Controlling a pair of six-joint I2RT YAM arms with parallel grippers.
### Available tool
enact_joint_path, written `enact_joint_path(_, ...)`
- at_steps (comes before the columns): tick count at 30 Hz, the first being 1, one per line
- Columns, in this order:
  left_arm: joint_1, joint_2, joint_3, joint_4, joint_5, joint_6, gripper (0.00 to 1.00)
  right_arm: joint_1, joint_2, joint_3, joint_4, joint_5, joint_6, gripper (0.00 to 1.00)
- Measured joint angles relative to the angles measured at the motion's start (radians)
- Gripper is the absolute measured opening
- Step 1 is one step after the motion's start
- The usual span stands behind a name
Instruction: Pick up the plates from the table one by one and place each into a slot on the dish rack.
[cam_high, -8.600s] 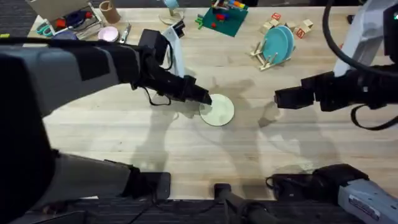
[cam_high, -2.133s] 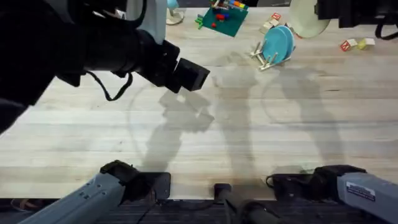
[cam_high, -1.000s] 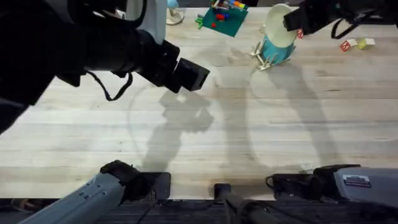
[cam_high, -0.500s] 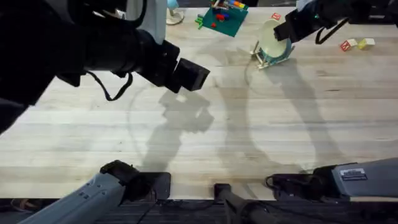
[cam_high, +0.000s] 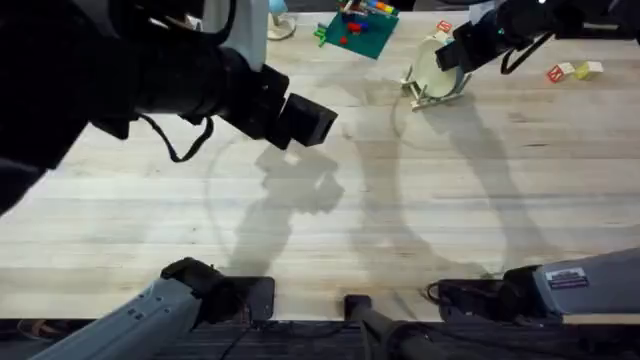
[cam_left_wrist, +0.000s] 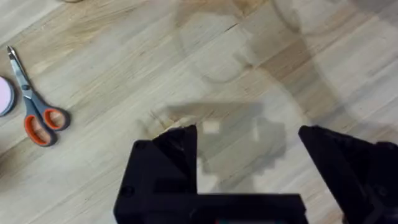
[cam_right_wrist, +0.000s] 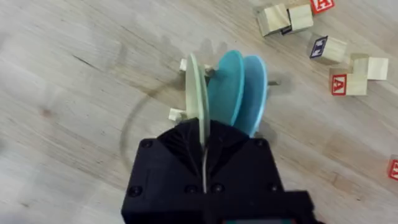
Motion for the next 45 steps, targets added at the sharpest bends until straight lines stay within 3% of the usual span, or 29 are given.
enact_joint_path(11,0.000,0.000,0.000,0.000,0.000,0.000,0.995,0.000,0.000,0.015,-0.013,0.000,0.037,0.029)
enact_joint_path(25,0.000,0.000,0.000,0.000,0.000,0.000,0.995,0.032,-0.004,0.228,-0.172,0.091,0.193,0.029)
enact_joint_path(32,0.000,0.000,0.000,0.000,0.000,0.000,0.995,0.080,-0.005,0.235,-0.178,0.149,0.211,0.029)
enact_joint_path(45,0.000,0.000,0.000,0.000,0.000,0.000,0.995,0.082,-0.005,0.235,-0.177,0.208,0.255,0.029)
